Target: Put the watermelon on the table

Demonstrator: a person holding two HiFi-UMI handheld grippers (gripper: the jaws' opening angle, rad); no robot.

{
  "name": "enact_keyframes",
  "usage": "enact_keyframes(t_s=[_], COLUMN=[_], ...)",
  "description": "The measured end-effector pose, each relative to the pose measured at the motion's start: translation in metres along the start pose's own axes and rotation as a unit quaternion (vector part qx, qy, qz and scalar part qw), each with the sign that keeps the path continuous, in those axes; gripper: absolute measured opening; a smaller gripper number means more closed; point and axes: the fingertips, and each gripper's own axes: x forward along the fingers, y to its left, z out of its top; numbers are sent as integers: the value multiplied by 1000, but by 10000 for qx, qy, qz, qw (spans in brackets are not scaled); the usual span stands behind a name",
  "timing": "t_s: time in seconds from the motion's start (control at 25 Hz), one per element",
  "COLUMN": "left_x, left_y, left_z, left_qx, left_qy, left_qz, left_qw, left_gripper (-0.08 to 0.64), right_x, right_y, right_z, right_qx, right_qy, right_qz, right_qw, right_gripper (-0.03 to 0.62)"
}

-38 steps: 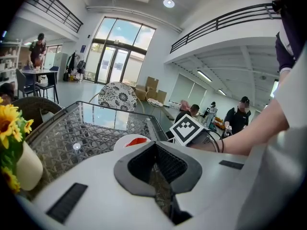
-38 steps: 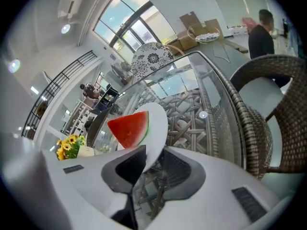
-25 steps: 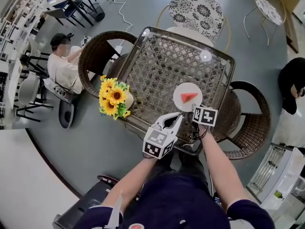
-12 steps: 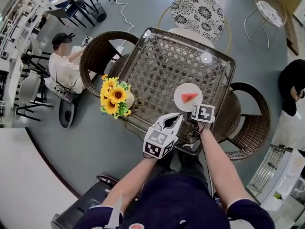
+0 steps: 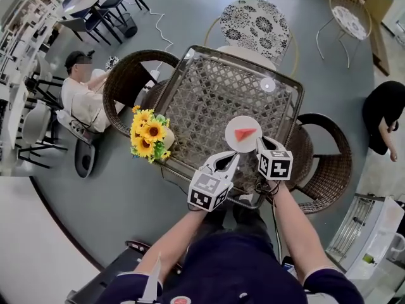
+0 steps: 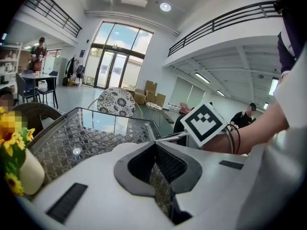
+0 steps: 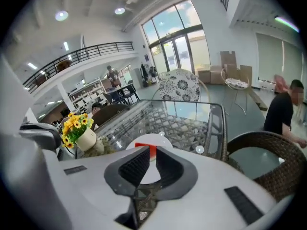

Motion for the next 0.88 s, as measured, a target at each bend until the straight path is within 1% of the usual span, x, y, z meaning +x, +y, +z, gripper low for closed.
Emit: enact_keyframes(t_s=[0.08, 0.16, 0.32, 0.64, 0.88], left_x=[-2, -5, -13, -32, -50], left_y=[-2, -4, -13, -32, -48], left_z=[6, 13, 27, 50, 67], left_qx=[24, 45, 76, 129, 145], left_qy=[-62, -141, -305, -516, -757], left_qz=[-5, -24, -95, -312, -417], left_qw=[10000, 9999, 9995, 9981, 9962], left_gripper=[5, 5, 5, 5, 5], right_x=[-17, -35, -69, -127, -161], right_y=[8, 16, 34, 70, 84], right_z=[16, 31, 55, 82, 88], right_qx=[-135, -204, -285, -375, -387], right_qy=[-332, -642, -1101, -1647, -1919], right_qz=[91, 227, 485, 940, 1093], right_qw=[9993, 9975, 9923, 9811, 9745], right_gripper=[21, 5, 5, 5, 5])
